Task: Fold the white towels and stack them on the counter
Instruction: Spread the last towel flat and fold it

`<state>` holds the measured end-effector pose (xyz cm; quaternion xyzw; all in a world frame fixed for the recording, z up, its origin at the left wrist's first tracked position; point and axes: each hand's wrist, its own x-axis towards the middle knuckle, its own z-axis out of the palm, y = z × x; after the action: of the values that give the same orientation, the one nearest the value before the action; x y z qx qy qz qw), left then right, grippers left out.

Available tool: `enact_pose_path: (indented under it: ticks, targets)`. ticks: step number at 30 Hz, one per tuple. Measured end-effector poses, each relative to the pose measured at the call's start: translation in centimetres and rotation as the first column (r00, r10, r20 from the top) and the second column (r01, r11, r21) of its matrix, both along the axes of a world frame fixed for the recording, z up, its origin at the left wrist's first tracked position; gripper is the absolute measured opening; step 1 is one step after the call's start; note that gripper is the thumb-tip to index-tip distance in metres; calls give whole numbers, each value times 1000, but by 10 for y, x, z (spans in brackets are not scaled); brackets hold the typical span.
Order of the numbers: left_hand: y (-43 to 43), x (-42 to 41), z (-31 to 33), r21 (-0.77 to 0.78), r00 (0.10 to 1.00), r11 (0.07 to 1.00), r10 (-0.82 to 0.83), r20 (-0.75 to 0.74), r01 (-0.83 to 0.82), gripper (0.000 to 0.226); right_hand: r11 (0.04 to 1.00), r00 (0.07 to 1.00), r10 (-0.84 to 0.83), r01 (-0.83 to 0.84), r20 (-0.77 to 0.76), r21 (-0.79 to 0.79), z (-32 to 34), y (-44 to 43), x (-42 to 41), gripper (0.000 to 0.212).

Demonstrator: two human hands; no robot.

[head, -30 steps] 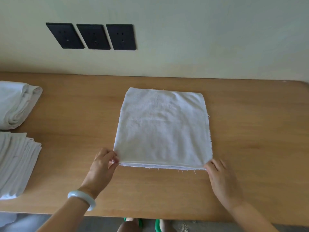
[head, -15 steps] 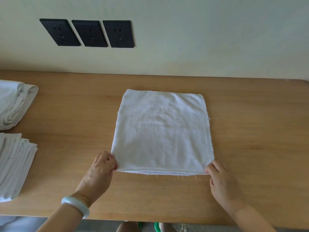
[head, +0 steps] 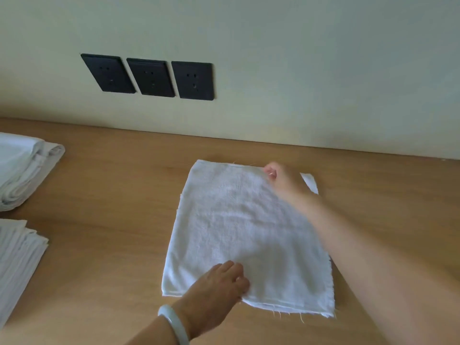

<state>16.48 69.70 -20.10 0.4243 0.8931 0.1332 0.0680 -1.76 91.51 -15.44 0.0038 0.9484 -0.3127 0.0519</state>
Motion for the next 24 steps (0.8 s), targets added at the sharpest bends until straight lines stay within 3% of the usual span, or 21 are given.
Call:
enact_pose_path:
  ticks: [3,7,12,16,18,21,24]
  targets:
    - [-2,-2,-6,31,1000,999,10,3,-10,11,996,999,29,-30,25,79,-3,-10,-46,36]
    - [-1,-10,-14,104,998,994,32,58,-38,15,979,979,87,-118,184,166,-13,-20,-78,42]
    - [-4,-13,-8,131,996,991,17,88,-28,15,941,917,160,-254,365,226,-2,-32,-95,27]
    - [-5,-14,-2,171,974,984,10,225,-50,14,895,851,170,-345,498,283,3,-35,-95,18]
    - [-5,-16,0,154,963,986,18,271,-62,18,913,830,179,-341,528,226,4,-34,-94,26]
    - [-3,-18,0,122,955,991,24,294,-63,25,899,813,229,-388,536,204,4,-31,-92,10]
    - [-2,-20,2,134,954,988,29,299,-72,23,914,860,258,-365,440,179,-2,-24,-92,14]
